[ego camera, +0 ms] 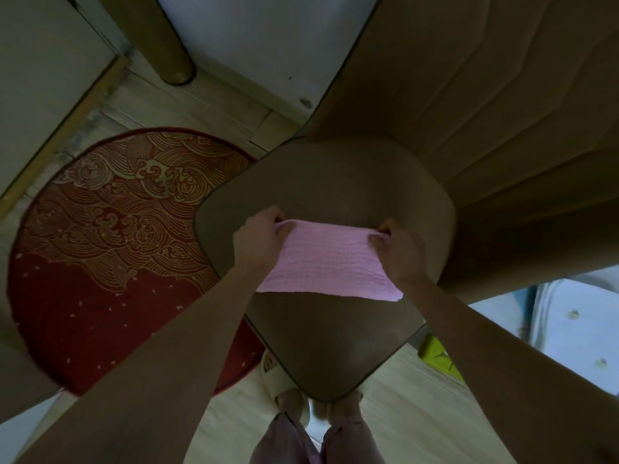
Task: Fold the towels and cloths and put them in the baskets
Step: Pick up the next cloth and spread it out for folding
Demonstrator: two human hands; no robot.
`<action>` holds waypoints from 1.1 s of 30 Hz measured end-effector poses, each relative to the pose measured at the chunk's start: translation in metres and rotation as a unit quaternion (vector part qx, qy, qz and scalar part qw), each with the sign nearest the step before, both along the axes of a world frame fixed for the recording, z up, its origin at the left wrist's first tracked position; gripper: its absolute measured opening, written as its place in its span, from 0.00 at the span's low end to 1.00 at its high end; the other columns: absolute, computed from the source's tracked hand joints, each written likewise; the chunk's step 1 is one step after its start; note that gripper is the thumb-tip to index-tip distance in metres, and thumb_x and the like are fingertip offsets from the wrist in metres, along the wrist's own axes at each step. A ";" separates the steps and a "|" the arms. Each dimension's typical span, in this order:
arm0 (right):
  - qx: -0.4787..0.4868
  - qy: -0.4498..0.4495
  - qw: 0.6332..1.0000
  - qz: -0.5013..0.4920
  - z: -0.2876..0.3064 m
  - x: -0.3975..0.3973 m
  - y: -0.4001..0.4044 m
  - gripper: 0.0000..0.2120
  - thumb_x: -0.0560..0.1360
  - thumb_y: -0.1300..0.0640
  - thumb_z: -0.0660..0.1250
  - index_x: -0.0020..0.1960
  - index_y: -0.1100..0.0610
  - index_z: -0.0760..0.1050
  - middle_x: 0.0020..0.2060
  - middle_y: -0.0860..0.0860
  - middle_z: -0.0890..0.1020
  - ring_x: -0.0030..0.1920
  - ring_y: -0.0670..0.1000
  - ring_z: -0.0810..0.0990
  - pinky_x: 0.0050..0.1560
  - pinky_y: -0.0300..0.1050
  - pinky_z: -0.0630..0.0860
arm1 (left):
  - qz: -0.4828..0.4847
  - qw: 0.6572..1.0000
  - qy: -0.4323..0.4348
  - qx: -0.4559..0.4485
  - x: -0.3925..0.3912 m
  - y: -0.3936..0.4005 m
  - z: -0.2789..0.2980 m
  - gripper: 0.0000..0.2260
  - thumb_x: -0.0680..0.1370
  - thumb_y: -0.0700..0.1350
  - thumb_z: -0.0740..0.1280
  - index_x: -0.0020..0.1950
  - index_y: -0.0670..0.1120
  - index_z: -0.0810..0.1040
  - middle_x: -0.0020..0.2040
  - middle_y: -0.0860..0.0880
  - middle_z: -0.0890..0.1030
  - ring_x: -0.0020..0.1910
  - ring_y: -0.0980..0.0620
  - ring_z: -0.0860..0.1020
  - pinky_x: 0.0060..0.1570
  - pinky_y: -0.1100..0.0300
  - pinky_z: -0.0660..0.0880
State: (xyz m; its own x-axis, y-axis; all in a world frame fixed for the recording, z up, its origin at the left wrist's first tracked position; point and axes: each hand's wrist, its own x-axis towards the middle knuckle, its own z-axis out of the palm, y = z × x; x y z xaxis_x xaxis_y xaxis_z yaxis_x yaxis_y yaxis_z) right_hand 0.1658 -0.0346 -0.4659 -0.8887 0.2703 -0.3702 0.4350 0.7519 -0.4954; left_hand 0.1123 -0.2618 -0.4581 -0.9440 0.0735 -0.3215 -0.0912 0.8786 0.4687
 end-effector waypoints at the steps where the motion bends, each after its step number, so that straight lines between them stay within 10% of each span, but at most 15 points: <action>1: 0.006 -0.002 1.000 0.005 0.000 -0.001 0.001 0.06 0.78 0.54 0.64 0.48 0.57 0.74 0.39 0.52 0.79 0.41 0.50 0.77 0.44 0.44 0.74 | -0.013 1.000 -0.001 -0.018 -0.001 0.001 0.000 0.08 0.80 0.49 0.62 0.53 0.46 0.76 0.48 0.49 0.78 0.44 0.54 0.74 0.43 0.60 0.70; 8: -0.118 0.050 0.987 -0.097 0.010 0.006 0.003 0.08 0.78 0.56 0.66 0.55 0.59 0.74 0.44 0.48 0.77 0.45 0.47 0.75 0.45 0.36 0.68 | -0.138 0.969 0.202 -0.028 0.022 0.013 -0.003 0.14 0.79 0.47 0.57 0.59 0.44 0.78 0.60 0.42 0.78 0.60 0.42 0.75 0.59 0.46 0.70; 14: -0.206 0.073 0.928 -0.301 0.017 0.059 0.012 0.11 0.80 0.54 0.62 0.57 0.59 0.75 0.46 0.52 0.81 0.45 0.48 0.78 0.40 0.33 0.71 | -0.381 0.920 0.074 -0.053 0.053 0.042 -0.031 0.25 0.82 0.55 0.36 0.78 0.48 0.51 0.78 0.48 0.52 0.77 0.46 0.49 0.75 0.47 0.45; 20: -0.138 0.059 0.965 -0.214 0.003 0.078 0.005 0.14 0.75 0.50 0.69 0.57 0.57 0.77 0.42 0.46 0.80 0.40 0.40 0.77 0.39 0.28 0.71 | -0.351 0.929 0.080 -0.085 0.055 0.051 -0.044 0.26 0.82 0.56 0.36 0.78 0.48 0.43 0.79 0.47 0.45 0.78 0.46 0.42 0.76 0.46 0.43; 26: -0.053 0.086 0.987 -0.125 -0.012 0.078 -0.010 0.14 0.76 0.57 0.64 0.61 0.58 0.71 0.46 0.56 0.81 0.42 0.61 0.79 0.41 0.57 0.76 | -0.359 0.923 0.102 -0.090 0.053 0.047 -0.049 0.26 0.82 0.56 0.38 0.79 0.48 0.44 0.79 0.47 0.45 0.78 0.47 0.43 0.75 0.45 0.44; 33: -0.025 0.049 0.993 -0.102 -0.011 0.067 0.006 0.08 0.81 0.56 0.58 0.59 0.57 0.67 0.48 0.53 0.78 0.46 0.56 0.78 0.47 0.57 0.78 | -0.390 0.908 0.116 -0.103 0.048 0.036 -0.047 0.26 0.82 0.56 0.40 0.79 0.48 0.43 0.79 0.47 0.44 0.78 0.47 0.42 0.75 0.47 0.44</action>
